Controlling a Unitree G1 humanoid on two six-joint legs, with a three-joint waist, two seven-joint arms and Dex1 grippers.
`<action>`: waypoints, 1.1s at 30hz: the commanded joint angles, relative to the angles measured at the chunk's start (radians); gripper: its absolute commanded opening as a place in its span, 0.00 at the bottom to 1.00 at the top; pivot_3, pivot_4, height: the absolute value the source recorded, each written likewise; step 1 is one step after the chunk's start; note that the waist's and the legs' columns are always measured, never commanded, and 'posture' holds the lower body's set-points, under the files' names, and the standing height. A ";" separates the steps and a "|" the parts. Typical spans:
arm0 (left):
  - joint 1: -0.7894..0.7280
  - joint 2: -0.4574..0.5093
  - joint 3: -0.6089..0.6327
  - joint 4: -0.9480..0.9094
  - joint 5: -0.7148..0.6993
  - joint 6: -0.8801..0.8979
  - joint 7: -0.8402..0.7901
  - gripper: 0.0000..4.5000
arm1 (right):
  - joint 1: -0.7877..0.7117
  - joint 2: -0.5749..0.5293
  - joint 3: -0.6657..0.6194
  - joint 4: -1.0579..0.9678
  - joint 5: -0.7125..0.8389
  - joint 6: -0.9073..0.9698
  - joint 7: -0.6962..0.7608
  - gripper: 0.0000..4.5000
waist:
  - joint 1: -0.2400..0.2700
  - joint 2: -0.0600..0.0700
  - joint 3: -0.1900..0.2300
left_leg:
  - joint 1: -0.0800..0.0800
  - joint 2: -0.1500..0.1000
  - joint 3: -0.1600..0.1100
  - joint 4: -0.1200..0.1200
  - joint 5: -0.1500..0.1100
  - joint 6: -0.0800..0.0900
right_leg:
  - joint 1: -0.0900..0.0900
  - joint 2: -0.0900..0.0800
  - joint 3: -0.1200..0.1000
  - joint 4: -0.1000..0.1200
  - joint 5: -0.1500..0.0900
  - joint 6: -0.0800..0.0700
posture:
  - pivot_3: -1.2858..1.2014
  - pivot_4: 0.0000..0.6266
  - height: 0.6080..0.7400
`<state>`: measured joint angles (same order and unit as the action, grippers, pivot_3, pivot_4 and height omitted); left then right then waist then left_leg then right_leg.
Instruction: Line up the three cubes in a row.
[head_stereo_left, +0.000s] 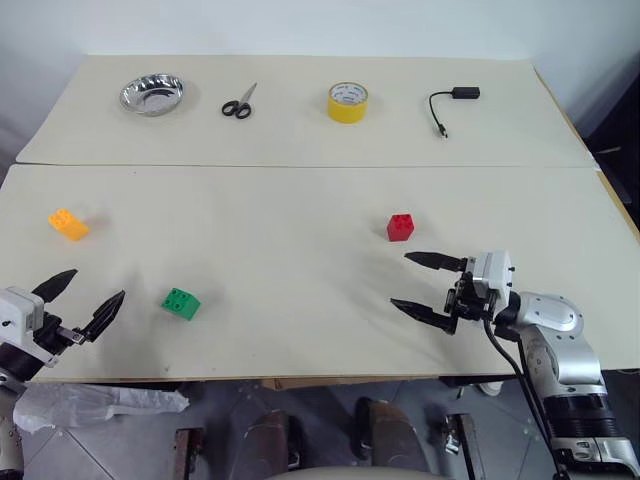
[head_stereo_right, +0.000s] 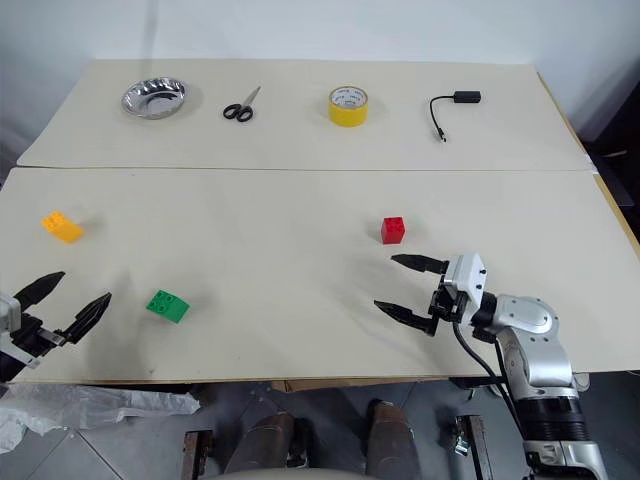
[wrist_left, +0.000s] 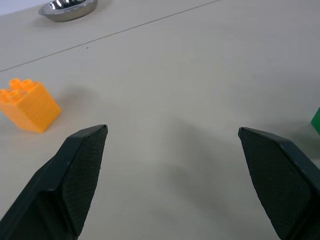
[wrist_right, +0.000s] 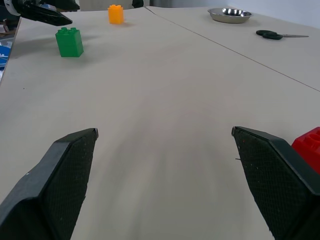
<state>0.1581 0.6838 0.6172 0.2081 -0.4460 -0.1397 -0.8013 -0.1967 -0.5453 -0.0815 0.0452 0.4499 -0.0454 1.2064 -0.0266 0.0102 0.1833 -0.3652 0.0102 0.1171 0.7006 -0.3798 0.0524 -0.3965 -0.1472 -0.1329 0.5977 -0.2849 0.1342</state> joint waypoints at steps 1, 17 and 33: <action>-0.002 -0.003 0.019 -0.025 -0.022 0.006 0.009 0.99 | -0.013 -0.006 -0.001 -0.005 0.005 -0.017 0.009 1.00 | 0.000 0.000 0.000 | 0.000 0.000 0.000 0.000 0.000 0.000 | 0.000 0.000 0.000 0.000 0.000 0.000 | 0.52 0.24 1.00; -0.020 0.197 -0.243 -0.527 -0.185 0.278 -0.339 0.99 | 0.138 -0.112 -0.360 -0.028 0.090 0.051 -0.180 1.00 | 0.022 0.001 0.000 | 0.000 -0.002 0.001 0.001 0.000 0.000 | 0.001 0.000 0.001 0.001 0.000 0.000 | 0.52 0.24 1.00; -0.195 0.141 -0.360 -0.407 -0.105 0.205 -0.389 0.99 | -0.140 -0.130 -0.110 -0.253 0.016 0.639 -0.594 1.00 | 0.008 0.004 0.002 | 0.007 0.003 0.003 -0.001 0.000 -0.003 | -0.001 0.002 0.004 0.010 -0.004 -0.007 | 0.52 0.24 1.00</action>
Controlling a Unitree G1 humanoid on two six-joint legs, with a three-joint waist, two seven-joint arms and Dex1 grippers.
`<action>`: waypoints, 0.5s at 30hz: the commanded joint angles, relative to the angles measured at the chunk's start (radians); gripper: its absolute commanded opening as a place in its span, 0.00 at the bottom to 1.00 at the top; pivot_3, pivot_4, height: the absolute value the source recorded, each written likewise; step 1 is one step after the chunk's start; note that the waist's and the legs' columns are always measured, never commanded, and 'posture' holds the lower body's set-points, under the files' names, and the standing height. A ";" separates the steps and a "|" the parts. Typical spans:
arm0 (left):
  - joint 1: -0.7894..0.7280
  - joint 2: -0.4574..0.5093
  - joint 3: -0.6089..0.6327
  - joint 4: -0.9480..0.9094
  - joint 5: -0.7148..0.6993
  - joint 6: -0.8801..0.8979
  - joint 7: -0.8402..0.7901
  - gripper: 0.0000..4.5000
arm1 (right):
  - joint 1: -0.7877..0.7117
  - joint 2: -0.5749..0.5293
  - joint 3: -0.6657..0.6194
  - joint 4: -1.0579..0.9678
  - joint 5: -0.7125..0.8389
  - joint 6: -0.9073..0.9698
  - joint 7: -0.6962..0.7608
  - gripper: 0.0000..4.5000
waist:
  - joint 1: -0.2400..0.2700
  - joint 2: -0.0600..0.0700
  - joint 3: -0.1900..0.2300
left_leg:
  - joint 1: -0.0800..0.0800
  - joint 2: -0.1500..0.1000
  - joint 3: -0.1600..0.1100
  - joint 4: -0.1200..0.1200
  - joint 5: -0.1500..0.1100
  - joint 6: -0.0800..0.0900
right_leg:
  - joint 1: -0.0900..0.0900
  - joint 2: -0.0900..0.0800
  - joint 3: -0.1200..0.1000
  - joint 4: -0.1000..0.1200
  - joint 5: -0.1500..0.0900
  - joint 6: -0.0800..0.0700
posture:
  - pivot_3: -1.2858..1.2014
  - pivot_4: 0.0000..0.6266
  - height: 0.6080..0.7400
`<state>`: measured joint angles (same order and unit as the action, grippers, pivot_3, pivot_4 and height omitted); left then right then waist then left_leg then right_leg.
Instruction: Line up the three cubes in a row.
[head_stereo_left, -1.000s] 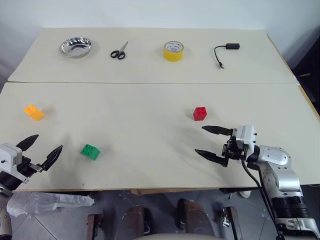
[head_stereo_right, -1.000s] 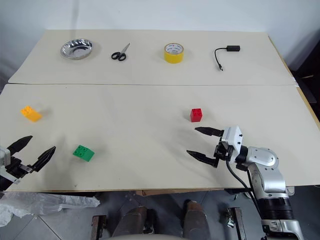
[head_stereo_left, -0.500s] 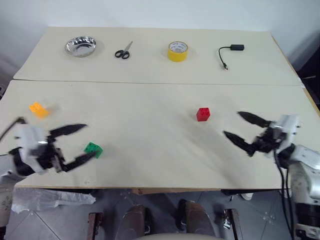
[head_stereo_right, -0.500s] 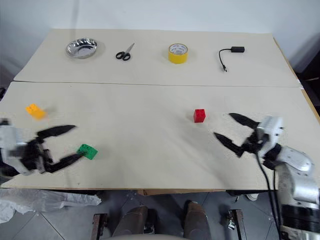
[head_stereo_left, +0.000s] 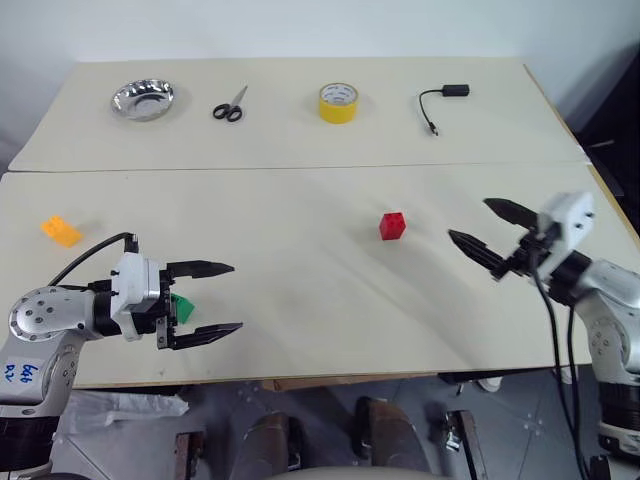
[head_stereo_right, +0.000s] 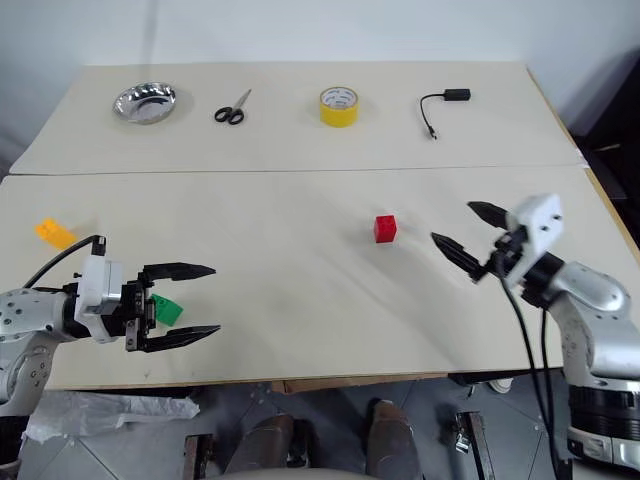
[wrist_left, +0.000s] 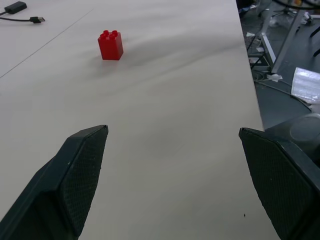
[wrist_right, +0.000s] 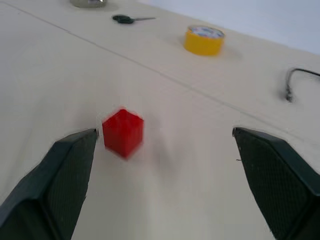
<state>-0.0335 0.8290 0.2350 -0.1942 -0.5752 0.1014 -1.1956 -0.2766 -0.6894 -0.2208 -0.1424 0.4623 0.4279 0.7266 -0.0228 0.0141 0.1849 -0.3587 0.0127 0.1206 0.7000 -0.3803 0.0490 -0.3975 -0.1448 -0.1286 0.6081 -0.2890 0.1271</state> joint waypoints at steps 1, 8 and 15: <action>-0.003 -0.005 0.022 -0.003 0.023 -0.035 0.007 0.99 | -0.102 0.030 0.049 -0.077 0.009 0.237 -0.157 1.00 | 0.006 0.000 0.000 | -0.001 -0.001 0.000 0.000 0.000 0.000 | -0.001 -0.001 0.000 0.000 0.000 0.000 | 0.52 0.24 1.00; -0.003 -0.019 0.003 -0.015 0.017 -0.011 0.013 0.99 | -0.331 0.195 0.227 0.015 -0.123 0.438 -0.381 1.00 | -0.002 0.000 0.000 | -0.003 -0.001 0.000 0.001 0.000 0.000 | -0.003 -0.001 -0.002 0.001 0.000 0.000 | 0.52 0.24 1.00; 0.027 -0.034 0.026 -0.032 0.019 -0.015 0.038 0.99 | -0.355 0.274 0.253 0.061 -0.202 0.480 -0.479 1.00 | -0.006 -0.001 0.000 | -0.013 -0.003 0.000 0.000 0.001 0.001 | -0.014 -0.001 -0.004 0.004 0.000 0.000 | 0.52 0.24 1.00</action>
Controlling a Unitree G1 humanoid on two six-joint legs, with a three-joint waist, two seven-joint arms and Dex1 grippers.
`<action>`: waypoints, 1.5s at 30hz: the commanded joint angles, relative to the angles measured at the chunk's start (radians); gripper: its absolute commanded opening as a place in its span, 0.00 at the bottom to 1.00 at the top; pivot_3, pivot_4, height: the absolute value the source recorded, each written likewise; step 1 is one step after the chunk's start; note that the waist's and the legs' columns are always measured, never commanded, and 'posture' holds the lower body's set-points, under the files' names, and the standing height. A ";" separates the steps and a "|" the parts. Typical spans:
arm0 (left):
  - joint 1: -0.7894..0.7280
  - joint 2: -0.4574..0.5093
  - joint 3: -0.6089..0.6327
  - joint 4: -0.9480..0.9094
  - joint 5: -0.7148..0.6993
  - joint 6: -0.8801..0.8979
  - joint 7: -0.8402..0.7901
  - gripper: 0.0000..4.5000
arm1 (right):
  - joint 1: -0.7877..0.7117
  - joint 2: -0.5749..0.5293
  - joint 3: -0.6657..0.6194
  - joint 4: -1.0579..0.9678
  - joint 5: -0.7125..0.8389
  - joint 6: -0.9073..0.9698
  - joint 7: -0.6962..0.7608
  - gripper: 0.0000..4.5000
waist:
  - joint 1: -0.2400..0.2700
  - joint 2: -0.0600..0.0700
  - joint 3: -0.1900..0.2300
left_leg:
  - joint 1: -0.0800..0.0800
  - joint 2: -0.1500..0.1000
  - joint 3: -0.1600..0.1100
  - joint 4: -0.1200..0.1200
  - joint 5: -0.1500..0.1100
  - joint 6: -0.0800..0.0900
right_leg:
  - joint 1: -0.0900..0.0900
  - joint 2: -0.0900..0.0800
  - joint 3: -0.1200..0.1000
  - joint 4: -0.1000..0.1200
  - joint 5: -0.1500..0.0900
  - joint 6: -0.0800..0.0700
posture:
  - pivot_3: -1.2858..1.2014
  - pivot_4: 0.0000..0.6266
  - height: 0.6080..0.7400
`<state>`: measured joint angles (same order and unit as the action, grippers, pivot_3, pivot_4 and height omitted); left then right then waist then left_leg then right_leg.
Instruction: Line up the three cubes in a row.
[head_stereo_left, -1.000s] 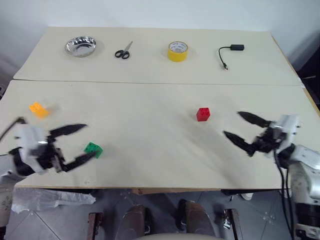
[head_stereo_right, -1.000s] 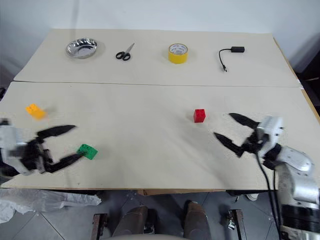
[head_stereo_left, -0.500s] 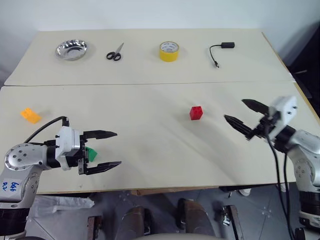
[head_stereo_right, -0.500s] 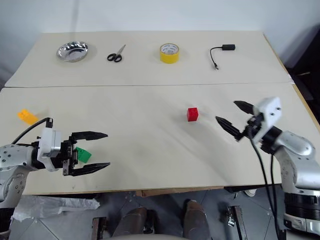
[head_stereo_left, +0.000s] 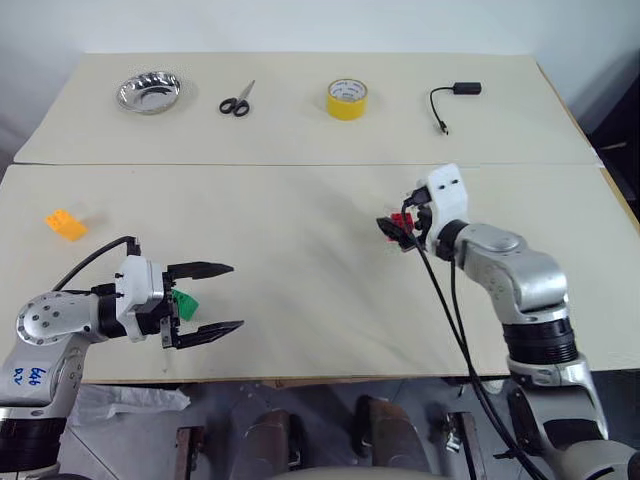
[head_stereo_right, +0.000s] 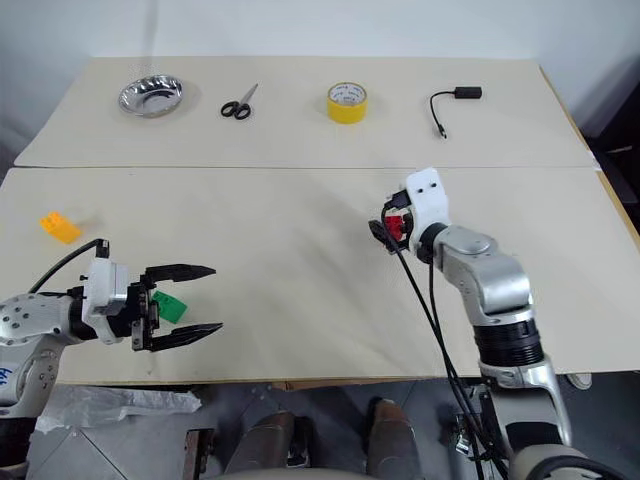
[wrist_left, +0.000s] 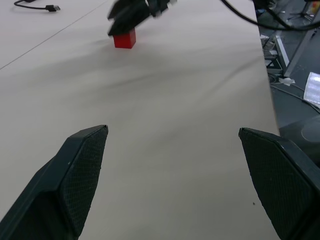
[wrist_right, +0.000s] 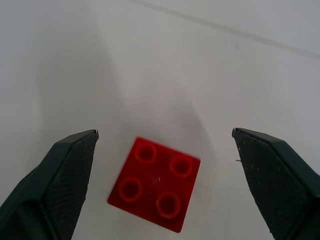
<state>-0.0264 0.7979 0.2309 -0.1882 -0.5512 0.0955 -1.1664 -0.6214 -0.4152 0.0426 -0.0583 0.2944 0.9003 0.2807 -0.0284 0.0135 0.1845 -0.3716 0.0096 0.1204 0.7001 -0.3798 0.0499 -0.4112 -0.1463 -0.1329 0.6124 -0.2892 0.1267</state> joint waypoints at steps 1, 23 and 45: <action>0.026 -0.004 0.034 -0.041 -0.004 -0.011 0.013 0.99 | -0.003 0.005 -0.013 -0.029 -0.043 0.012 -0.045 1.00 | -0.001 0.000 0.000 | 0.000 0.000 0.000 0.000 0.000 0.000 | 0.000 0.000 -0.001 0.000 0.000 0.000 | 0.52 0.24 1.00; 0.065 -0.008 0.081 -0.023 -0.010 -0.015 0.051 1.00 | -0.038 -0.232 0.272 -0.015 0.006 -0.497 0.902 0.33 | -0.005 0.000 0.000 | 0.002 0.002 0.003 0.000 0.001 -0.001 | 0.001 0.002 0.001 -0.003 -0.001 0.002 | 0.52 0.24 1.00; 0.138 -0.015 0.117 -0.092 -0.018 0.001 0.086 1.00 | -0.021 -0.178 0.328 0.027 -0.106 -0.552 0.976 0.33 | 0.001 -0.002 -0.001 | 0.002 0.002 0.001 0.002 0.001 -0.001 | 0.002 0.001 0.000 -0.001 -0.001 0.002 | 0.52 0.24 1.00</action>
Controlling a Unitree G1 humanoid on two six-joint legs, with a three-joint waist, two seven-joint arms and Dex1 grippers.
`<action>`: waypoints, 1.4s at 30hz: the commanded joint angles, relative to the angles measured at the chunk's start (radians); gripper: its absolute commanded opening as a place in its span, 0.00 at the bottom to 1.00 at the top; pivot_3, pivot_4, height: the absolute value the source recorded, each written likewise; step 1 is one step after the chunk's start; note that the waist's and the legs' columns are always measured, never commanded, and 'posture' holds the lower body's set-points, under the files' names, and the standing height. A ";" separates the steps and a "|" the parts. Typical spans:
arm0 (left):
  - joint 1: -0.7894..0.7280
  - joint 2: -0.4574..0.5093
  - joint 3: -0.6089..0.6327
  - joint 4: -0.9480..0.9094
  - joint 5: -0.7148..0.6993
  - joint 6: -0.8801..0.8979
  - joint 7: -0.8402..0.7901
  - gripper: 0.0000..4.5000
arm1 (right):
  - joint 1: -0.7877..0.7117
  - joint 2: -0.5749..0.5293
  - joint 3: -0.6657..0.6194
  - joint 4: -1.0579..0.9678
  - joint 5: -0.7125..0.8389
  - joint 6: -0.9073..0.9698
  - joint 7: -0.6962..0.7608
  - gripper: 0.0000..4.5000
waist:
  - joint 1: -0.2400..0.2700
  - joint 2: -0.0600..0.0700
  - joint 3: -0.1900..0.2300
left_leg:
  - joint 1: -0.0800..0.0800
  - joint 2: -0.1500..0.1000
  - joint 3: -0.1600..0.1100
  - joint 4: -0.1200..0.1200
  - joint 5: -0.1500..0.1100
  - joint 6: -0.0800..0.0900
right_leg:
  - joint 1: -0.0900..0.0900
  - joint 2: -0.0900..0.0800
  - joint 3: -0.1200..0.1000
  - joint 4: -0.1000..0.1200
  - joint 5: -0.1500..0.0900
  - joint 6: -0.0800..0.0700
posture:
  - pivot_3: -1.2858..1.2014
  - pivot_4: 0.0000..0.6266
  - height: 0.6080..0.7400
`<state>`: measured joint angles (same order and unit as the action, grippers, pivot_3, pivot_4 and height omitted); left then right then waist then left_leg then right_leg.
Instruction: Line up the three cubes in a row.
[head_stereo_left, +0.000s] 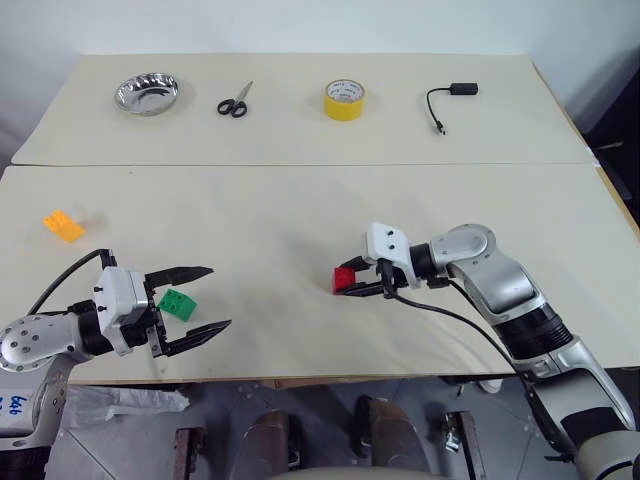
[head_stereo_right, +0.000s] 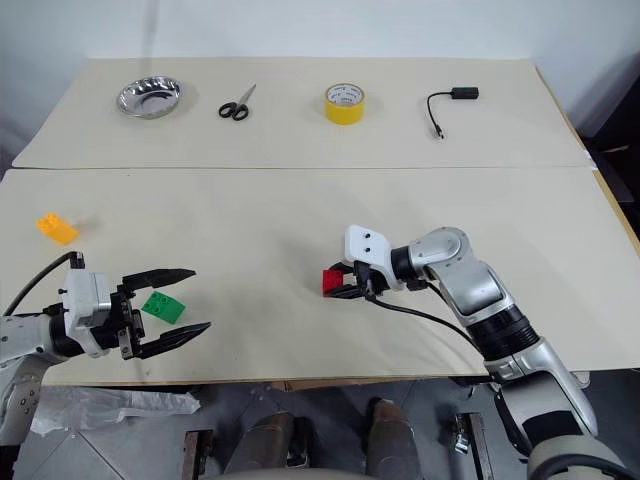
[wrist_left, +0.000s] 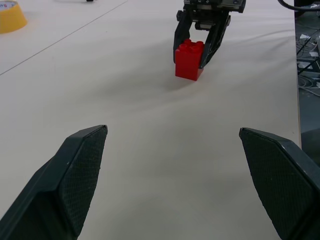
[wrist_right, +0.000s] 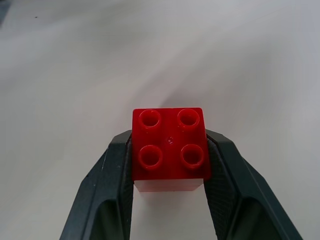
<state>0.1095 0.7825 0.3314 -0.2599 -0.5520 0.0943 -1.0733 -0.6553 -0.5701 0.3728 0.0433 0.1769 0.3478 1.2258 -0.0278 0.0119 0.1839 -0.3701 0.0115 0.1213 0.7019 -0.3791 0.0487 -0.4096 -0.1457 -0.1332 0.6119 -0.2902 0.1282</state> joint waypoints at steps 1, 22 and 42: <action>-0.001 0.001 0.016 -0.020 -0.017 0.004 -0.008 1.00 | 0.016 -0.026 -0.002 -0.084 0.012 0.011 0.033 0.33 | 0.000 0.000 0.000 | 0.000 0.000 0.000 0.000 0.000 0.000 | 0.000 0.000 0.000 0.000 0.000 0.000 | 0.52 0.24 1.00; 0.206 -0.056 0.497 0.239 -0.116 0.036 0.062 1.00 | 0.199 0.023 -0.418 -0.026 0.412 -0.279 0.254 0.99 | -0.003 -0.003 0.000 | 0.001 0.000 0.001 -0.001 0.000 0.000 | 0.001 0.000 -0.001 -0.001 0.000 0.000 | 0.52 0.24 1.00; 0.329 -0.296 0.286 0.000 -0.048 0.028 0.184 1.00 | 0.297 0.024 -0.384 0.057 0.398 -0.490 0.351 0.99 | 0.008 -0.010 -0.003 | 0.003 0.000 0.000 0.001 0.000 0.000 | 0.002 -0.003 0.000 0.001 0.000 -0.001 | 0.52 0.24 1.00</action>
<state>0.4356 0.5041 0.6491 -0.2278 -0.6224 0.1304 -0.9274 -0.3699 -0.5453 -0.0029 0.1249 0.5594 -0.1273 1.5447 -0.0196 0.0020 0.1806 -0.3675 0.0117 0.1213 0.7030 -0.3794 0.0490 -0.4073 -0.1486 -0.1338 0.6125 -0.2898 0.1271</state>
